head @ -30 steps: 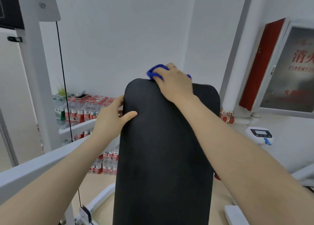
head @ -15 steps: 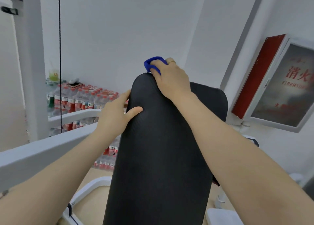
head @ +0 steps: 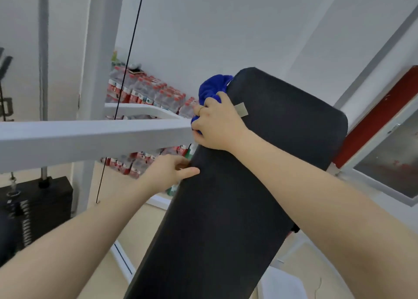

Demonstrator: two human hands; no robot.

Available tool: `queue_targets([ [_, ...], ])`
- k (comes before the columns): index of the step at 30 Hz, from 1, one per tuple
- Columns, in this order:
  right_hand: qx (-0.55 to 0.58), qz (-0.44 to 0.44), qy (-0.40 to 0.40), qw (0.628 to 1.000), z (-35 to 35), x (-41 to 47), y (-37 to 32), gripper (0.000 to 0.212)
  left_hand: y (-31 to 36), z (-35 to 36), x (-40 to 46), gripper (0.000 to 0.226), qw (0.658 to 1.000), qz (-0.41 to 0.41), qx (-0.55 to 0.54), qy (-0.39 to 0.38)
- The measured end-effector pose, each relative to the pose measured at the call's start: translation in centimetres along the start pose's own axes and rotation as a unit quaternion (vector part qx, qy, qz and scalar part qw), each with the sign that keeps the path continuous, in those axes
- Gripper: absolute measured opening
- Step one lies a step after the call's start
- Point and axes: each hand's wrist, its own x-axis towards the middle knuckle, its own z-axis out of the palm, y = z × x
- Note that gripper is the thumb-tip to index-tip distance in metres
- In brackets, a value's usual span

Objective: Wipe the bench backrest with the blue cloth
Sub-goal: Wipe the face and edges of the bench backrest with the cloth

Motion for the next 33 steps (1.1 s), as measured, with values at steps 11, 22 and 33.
queue_targets([
  [11, -0.033, 0.112, 0.024, 0.993, -0.1, 2.0, 0.2, 0.032, -6.7, 3.7, -2.0, 0.079, 0.979, -0.052, -0.146, -0.132],
  [22, -0.022, 0.053, 0.009, 0.998, 0.9, 0.9, -1.4, 0.028, -6.8, 4.4, -1.9, 0.06, 0.995, -0.04, -0.061, -0.075],
  [33, 0.019, -0.032, -0.027, 0.999, 2.3, -2.1, -8.7, 0.025, -6.4, 6.8, -4.0, 0.062, 0.986, -0.09, -0.128, 0.05],
])
